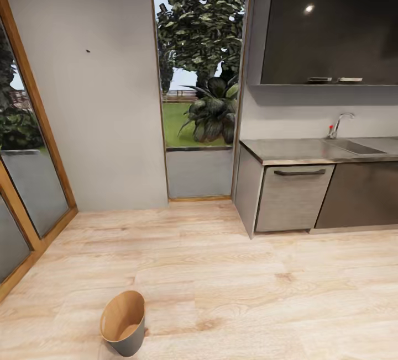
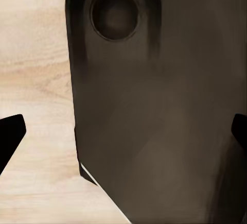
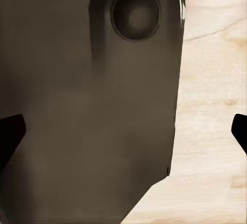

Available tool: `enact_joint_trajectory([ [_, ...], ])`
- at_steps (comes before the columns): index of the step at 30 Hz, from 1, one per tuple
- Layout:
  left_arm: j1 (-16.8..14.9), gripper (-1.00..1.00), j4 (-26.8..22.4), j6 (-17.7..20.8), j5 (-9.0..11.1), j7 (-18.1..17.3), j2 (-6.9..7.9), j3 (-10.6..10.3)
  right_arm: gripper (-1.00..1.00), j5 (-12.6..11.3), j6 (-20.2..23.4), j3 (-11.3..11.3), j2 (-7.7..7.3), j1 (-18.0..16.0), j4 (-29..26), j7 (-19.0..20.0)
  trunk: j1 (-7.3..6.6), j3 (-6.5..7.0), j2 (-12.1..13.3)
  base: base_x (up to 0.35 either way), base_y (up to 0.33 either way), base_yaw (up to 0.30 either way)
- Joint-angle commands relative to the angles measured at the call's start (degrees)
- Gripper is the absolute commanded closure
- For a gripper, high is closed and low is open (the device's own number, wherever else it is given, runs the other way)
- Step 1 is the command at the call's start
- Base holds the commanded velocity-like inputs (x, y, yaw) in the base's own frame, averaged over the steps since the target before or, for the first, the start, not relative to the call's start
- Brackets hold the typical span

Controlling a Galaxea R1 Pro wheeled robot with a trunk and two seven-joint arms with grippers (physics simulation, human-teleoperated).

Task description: Put the three can of soda from the living room inside the tash can in the kitchen.

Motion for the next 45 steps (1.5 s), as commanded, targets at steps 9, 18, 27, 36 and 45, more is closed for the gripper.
enact_joint_trajectory([
  [9, 0.32, -1.0, -0.86, -0.09, 0.38, -0.69, -0.39, 0.8, -1.0, 0.39, 0.31, 0.22, 0.3, -0.1, -0.04, 0.29, 0.0, 0.01, 0.03, 0.0, 0.0, 0.0],
  [18, 0.44, -1.0, -1.47, -0.35, 0.38, -0.68, -0.36, 0.78, -1.0, -0.16, 0.18, -0.17, 0.65, -0.1, -0.06, -0.03, 0.0, 0.01, 0.03, 0.0, 0.0, 0.0],
  [27, 0.49, -1.0, -1.55, -0.35, 0.36, -0.68, -0.4, 0.73, -1.0, 0.07, 0.56, -0.1, 0.66, -0.1, -0.06, -0.02, 0.0, 0.01, 0.03, 0.0, 0.0, 0.0],
  [36, 0.45, -1.0, -2.24, -0.34, 0.38, -0.64, -0.41, 0.69, -1.0, 0.45, 0.68, 0.19, 0.61, -0.1, -0.96, 0.25, 0.0, 0.01, 0.03, 0.0, 0.0, 0.0],
  [45, 0.45, -1.0, -2.44, -0.35, 0.38, -0.67, -0.45, 0.69, -1.0, 0.43, 0.92, 0.25, 0.58, -0.1, -1.13, 0.17, 0.0, 0.01, 0.03, 0.0, 0.0, 0.0],
])
